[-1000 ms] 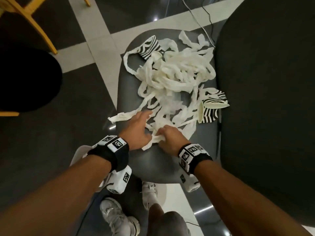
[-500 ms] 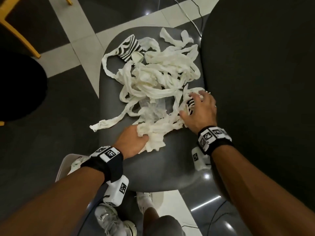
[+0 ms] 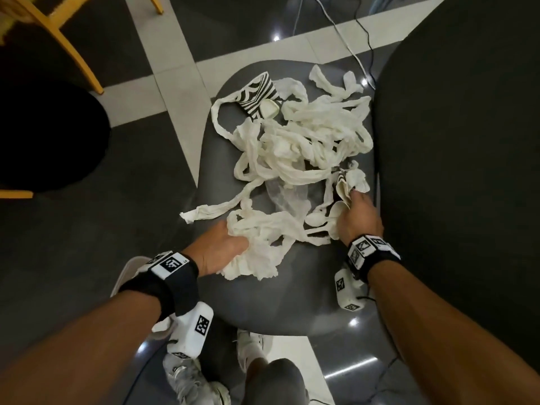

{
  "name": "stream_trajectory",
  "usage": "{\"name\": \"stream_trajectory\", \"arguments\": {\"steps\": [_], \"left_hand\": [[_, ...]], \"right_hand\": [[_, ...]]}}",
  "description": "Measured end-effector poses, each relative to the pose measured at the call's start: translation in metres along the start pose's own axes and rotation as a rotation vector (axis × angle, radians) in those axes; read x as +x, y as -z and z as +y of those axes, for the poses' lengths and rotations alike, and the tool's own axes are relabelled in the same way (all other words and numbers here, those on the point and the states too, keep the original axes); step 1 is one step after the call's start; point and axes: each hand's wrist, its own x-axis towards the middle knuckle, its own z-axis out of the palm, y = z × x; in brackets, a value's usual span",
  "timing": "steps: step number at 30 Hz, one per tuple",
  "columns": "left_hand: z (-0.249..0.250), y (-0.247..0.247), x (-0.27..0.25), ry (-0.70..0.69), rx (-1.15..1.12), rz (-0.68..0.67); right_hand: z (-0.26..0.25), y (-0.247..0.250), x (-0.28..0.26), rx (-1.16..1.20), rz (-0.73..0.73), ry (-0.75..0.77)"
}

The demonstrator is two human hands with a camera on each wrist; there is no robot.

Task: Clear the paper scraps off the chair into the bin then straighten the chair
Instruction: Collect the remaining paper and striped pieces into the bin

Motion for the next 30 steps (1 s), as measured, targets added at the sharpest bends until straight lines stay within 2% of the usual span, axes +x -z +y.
{"name": "stream_trajectory", "arguments": {"steps": [9, 14, 17, 24, 30], "left_hand": [[-0.003, 0.018, -0.047, -0.022, -0.142, -0.010], [-0.033, 0.034, -0.078, -0.018, -0.140, -0.074], [-0.062, 0.050, -0.101, 0.022, -0.163, -0.027], [-0.183, 0.120, -0.138, 0.178, -0.295, 0.242], [-0.317, 0.139, -0.103, 0.331, -0.369, 0.360]], "right_hand": [[-0.054, -0.005, -0.093, 0.269, -0.008, -0.047], [-0.098, -0.027, -0.150, 0.326, -0.095, 0.088], [-0.128, -0.056, -0.184, 0.282, -0.208, 0.192], [-0.218, -0.158, -0.251, 0.296, -0.373, 0.353], [-0.257, -0.299, -0.254, 0.052, -0.654, 0.281]]}}
